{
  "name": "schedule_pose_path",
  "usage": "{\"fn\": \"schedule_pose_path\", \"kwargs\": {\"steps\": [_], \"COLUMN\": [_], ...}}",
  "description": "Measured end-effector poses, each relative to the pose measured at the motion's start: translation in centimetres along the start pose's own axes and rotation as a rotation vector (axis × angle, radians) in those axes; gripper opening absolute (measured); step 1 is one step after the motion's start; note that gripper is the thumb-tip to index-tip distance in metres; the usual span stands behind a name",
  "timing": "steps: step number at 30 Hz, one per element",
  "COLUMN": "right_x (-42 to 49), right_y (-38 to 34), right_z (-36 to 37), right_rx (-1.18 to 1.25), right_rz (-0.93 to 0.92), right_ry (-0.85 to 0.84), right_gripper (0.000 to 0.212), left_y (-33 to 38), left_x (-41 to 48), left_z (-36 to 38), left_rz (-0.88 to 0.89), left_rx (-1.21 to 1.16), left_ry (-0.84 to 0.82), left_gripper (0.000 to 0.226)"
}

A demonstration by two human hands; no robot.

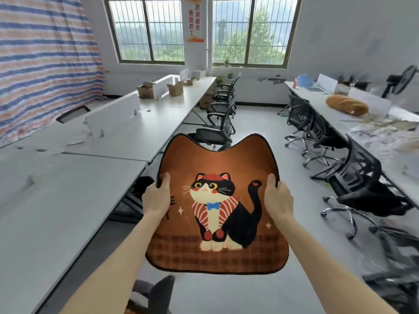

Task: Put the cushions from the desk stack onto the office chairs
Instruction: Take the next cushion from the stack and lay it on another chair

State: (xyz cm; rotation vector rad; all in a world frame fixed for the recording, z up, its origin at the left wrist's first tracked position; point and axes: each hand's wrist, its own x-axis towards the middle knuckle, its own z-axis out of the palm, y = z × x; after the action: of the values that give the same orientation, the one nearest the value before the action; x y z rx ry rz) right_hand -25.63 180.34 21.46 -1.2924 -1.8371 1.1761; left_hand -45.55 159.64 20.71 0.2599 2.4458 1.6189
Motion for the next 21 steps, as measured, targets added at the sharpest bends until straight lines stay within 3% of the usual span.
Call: {"fn": "schedule_pose_path", "kwargs": {"steps": [4,9,15,21], "right_x": [8.4,18.2,30.1,42.9], "right_y": [-2.1,-3.7,-1.6,0.3], "right_z": [0.3,-0.8,-2.3,-2.1], "right_rx": [-0.009,-0.004,-0.027,0.009], "right_rz": [-0.028,-0.054,-0.028,-0.018], "right_ry": [0.038,0.120,0.213,0.263], "right_gripper": [0.064,0.061,0.047,0.035], "left_y": [4.1,8.3,11.9,15.5], "left_x": [6.4,13.3,21.3,29.4], "left_z": [4.9,11.1,19.4,30.3], "left_rz": [0.027,0.054,0.143,0.124], "left_rx": [-0.017,0.013,0.085,0.062], "left_ry": [-0.007,-0.059,-0.107,-0.122], "left_gripper": [0.044,0.062,0.060,0.055]}}
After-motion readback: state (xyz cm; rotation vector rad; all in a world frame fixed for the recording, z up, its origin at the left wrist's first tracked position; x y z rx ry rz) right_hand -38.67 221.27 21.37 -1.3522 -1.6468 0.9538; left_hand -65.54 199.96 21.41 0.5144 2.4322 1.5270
